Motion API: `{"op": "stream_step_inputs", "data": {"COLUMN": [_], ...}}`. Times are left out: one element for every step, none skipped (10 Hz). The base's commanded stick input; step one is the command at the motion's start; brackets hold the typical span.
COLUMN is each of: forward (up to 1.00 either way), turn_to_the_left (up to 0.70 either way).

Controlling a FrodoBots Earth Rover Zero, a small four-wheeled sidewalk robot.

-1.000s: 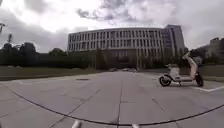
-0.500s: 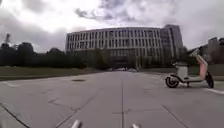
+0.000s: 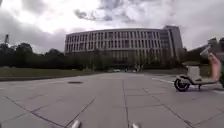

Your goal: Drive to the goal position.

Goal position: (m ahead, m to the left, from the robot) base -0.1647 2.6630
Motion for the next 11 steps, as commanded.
{"op": "stream_step_inputs", "data": {"forward": [1.00, 1.00, 1.00, 1.00, 1.00, 1.00, 1.00, 1.00, 1.00, 1.00, 1.00], "turn_to_the_left": [-0.16, -0.01, -0.02, -0.06, -0.21, -0.10, 0.00, -0.13, -0.13, -0.05, -0.17]}}
